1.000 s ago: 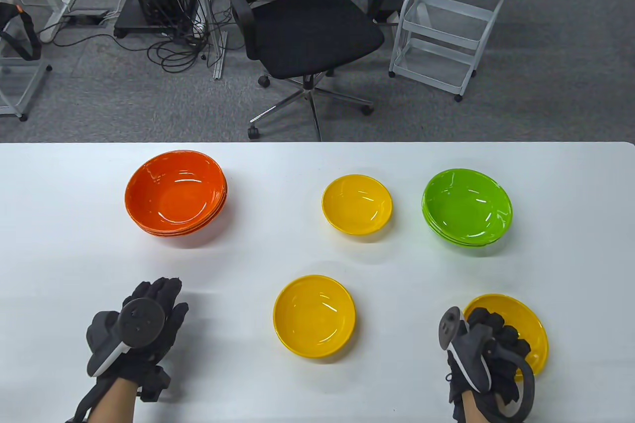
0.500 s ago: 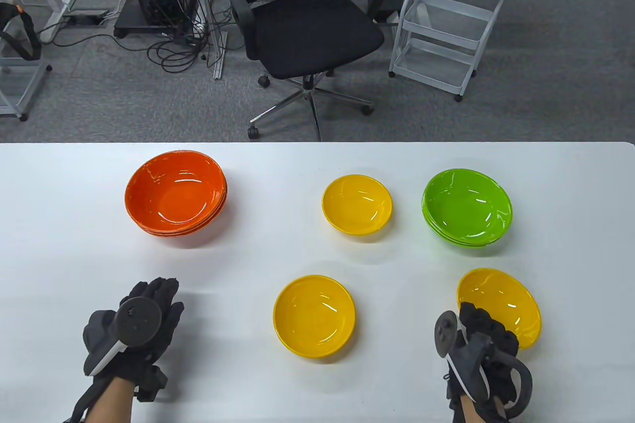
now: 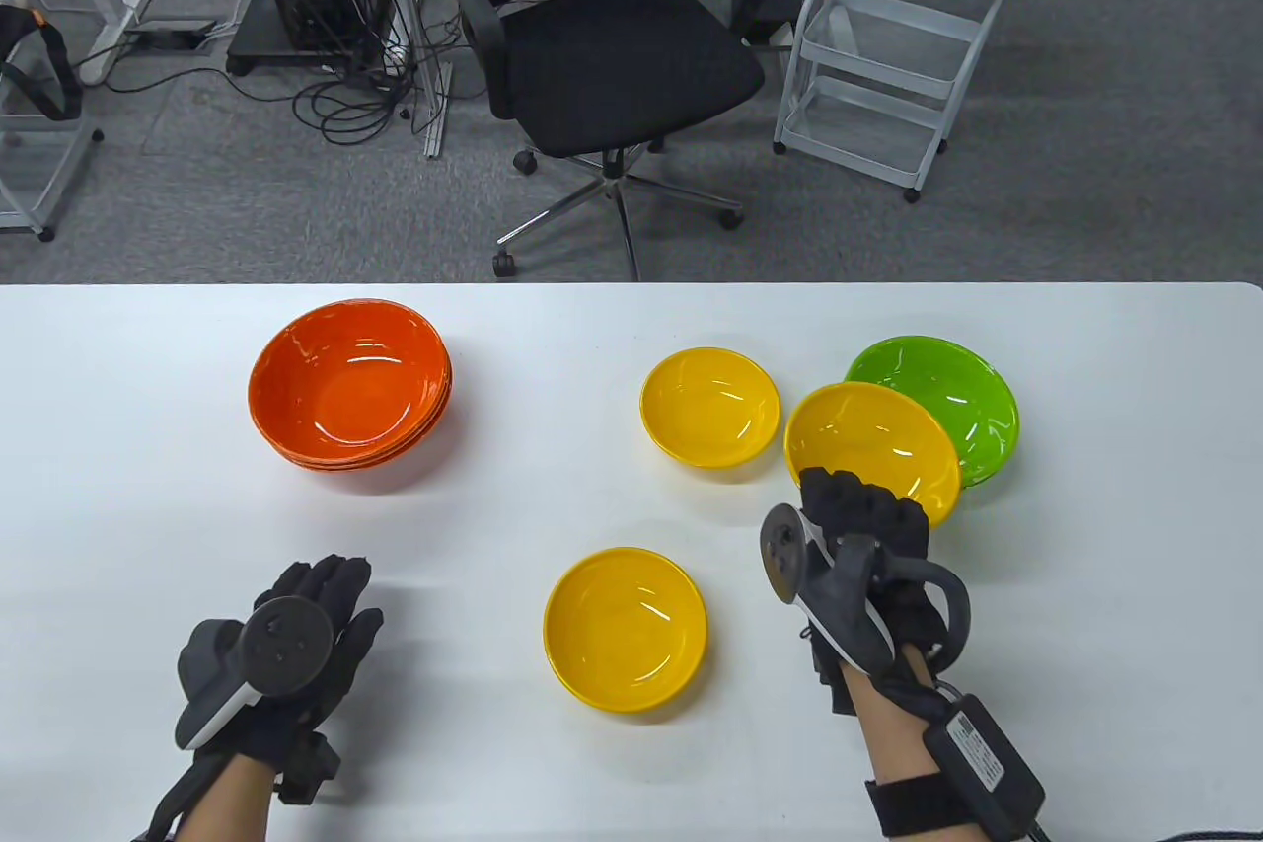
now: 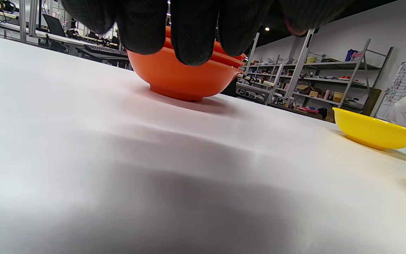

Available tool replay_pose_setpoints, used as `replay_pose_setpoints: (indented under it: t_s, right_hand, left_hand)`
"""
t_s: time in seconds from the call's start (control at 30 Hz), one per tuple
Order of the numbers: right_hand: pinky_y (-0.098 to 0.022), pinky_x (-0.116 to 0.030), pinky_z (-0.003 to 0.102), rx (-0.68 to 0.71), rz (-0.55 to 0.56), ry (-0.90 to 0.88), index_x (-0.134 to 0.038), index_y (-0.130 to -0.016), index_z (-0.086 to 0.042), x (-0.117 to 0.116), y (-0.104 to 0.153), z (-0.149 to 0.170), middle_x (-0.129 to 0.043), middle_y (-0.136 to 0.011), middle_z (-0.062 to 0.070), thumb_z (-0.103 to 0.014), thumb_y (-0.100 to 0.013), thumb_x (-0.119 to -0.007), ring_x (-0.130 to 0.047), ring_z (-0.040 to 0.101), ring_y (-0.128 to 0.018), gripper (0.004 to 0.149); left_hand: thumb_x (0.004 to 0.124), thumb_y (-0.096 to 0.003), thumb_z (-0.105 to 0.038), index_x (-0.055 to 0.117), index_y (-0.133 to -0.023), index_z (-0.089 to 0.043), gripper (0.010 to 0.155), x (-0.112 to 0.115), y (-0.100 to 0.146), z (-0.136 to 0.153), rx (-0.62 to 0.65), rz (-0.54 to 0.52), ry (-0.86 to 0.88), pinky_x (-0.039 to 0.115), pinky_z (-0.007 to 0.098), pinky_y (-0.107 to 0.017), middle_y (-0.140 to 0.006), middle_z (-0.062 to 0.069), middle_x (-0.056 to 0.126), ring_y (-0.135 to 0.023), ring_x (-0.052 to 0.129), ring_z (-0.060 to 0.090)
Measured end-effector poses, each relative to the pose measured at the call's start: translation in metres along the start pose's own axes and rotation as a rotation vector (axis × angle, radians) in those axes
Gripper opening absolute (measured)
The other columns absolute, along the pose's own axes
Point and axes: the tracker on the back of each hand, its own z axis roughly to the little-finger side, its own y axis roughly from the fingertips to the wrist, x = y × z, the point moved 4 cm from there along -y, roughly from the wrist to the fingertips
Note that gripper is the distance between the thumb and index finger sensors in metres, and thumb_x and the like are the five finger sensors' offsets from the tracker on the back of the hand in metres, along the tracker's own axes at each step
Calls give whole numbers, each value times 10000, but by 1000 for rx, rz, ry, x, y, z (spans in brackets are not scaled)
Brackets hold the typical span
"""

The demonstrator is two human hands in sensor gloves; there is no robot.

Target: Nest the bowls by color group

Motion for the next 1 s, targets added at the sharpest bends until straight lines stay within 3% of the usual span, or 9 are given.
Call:
replay_pose_setpoints:
  t_s: [0.2, 0.37, 0.67, 0.83, 1.0]
  right_hand:
    - [-770, -660, 494, 48, 55, 35, -685, -977, -292, 10, -42, -39, -787, -1016, -52, -375, -539, -702, -863, 186, -929, 447]
    - [-788, -643, 487, 73, 26, 12, -666, -984, -310, 5, -67, -67, -769, -1029, -70, -383, -543, -693, -847, 170, -947, 448]
    - [-809, -627, 483, 124, -96, 94, -654, -985, -340, -60, -96, -117, -757, -1039, -102, -402, -544, -684, -836, 149, -964, 446]
    - [-818, -614, 486, 118, -210, 109, -655, -983, -352, -92, -110, -123, -755, -1042, -112, -410, -543, -679, -829, 143, -976, 444]
    - [-816, -611, 490, 113, -226, 85, -655, -983, -349, -106, -111, -122, -758, -1039, -112, -413, -544, -673, -828, 151, -973, 444]
  left_hand:
    - [627, -515, -475, 612, -1084, -178, 642, 5, -2, -2, 1, 26, -10, 586, 664, -723, -1127, 206, 692, -1025, 675, 548]
    - [624, -517, -488, 593, -1094, -178, 656, 6, -6, 2, -17, 51, -11, 576, 661, -735, -1140, 201, 676, -1037, 661, 547]
    - [620, -518, -503, 583, -1102, -178, 669, 9, -9, 9, -41, 81, 6, 570, 659, -743, -1148, 204, 663, -1046, 653, 543]
    - [616, -520, -511, 573, -1108, -188, 672, 9, -11, 5, -31, 90, -5, 564, 656, -753, -1156, 196, 656, -1055, 645, 539]
    - [618, -520, -519, 567, -1112, -194, 677, 11, -12, 3, -26, 103, -13, 562, 654, -759, -1163, 191, 650, -1062, 642, 536]
